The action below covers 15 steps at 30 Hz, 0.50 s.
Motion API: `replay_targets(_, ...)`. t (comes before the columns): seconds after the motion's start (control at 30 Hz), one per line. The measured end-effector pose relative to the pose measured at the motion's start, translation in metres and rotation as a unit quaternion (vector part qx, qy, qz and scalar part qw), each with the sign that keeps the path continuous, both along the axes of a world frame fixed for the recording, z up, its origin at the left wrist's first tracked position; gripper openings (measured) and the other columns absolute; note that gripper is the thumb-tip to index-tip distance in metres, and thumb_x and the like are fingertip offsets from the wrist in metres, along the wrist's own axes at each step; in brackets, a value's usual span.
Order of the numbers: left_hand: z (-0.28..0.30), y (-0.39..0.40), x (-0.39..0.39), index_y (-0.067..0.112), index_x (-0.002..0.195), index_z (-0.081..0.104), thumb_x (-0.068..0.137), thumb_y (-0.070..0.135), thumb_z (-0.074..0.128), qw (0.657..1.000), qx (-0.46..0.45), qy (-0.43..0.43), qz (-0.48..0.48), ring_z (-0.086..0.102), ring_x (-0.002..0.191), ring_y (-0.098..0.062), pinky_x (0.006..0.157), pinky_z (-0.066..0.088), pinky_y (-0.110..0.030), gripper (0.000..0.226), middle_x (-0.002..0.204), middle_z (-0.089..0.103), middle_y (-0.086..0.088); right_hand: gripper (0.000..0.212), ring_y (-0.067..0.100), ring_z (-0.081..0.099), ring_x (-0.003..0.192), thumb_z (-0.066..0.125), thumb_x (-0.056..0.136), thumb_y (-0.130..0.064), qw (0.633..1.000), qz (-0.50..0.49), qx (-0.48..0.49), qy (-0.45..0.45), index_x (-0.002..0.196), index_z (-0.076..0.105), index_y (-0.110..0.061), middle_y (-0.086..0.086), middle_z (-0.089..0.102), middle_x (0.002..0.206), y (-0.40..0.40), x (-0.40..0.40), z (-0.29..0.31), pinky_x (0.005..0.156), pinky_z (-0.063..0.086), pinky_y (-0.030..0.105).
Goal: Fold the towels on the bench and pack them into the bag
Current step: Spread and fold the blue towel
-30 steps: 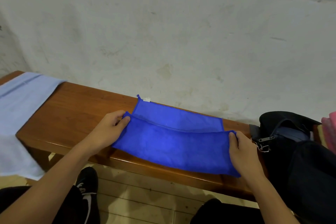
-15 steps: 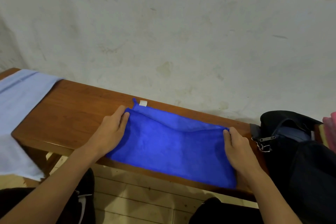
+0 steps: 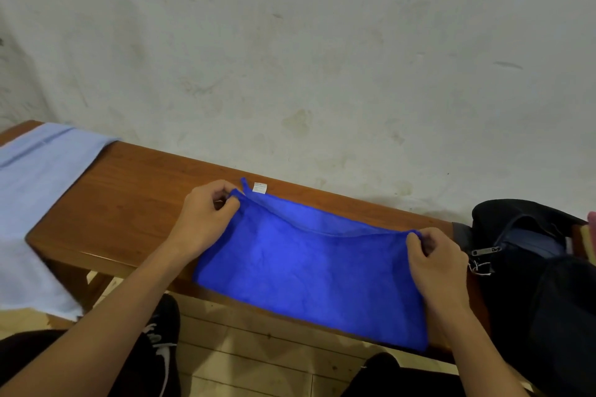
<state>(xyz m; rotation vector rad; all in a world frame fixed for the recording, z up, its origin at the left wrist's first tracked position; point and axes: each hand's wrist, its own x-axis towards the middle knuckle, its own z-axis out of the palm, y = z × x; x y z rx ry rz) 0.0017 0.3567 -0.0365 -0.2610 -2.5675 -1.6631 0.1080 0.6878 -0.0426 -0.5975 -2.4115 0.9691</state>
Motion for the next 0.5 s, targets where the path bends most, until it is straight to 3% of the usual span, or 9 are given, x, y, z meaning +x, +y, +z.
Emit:
replay_targets(0.13,-0.002,0.003,-0.015,0.016,0.095,0.067,0.099,0.015,0.055,1.0,-0.009,-0.01,-0.013,0.062,0.094,-0.007,0.079,0.045,-0.019,0.013,0.094,0.069,0.006,0.011,0.007,0.06,0.076,0.057,0.099,-0.019,1.0,-0.012,-0.009,0.023,0.089,0.062,-0.019,-0.007,0.063,0.079,0.0,-0.007,0.0,0.063,0.042,0.017)
replay_targets(0.27,-0.007,0.008,-0.028,0.015,0.091,0.061,0.103,0.022,0.046,0.999,-0.049,-0.016,-0.017,0.058,0.082,-0.01,0.072,0.042,-0.023,0.02,0.087,0.064,0.001,0.022,0.015,0.058,0.077,0.049,0.102,-0.024,1.0,-0.019,-0.007,-0.024,0.085,0.059,-0.014,0.0,0.061,0.077,0.008,-0.013,-0.009,0.059,0.039,0.023)
replay_targets(0.4,-0.011,0.01,-0.039,0.015,0.09,0.057,0.104,0.023,0.044,0.995,-0.104,-0.008,0.005,0.056,0.077,-0.017,0.066,0.041,-0.025,0.021,0.083,0.062,-0.002,0.024,0.013,0.054,0.069,0.043,0.104,-0.026,0.998,-0.008,0.03,-0.057,0.087,0.056,-0.013,0.003,0.059,0.073,0.014,-0.02,-0.012,0.054,0.035,0.021)
replay_targets(0.5,-0.009,0.01,-0.035,0.016,0.095,0.057,0.104,0.024,0.043,0.987,-0.16,0.002,-0.009,0.059,0.074,-0.019,0.06,0.043,-0.024,0.019,0.081,0.063,-0.003,0.025,0.018,0.056,0.061,0.042,0.105,-0.028,0.996,0.001,0.056,-0.069,0.089,0.055,-0.014,0.006,0.059,0.069,0.017,-0.022,-0.013,0.049,0.04,0.031)
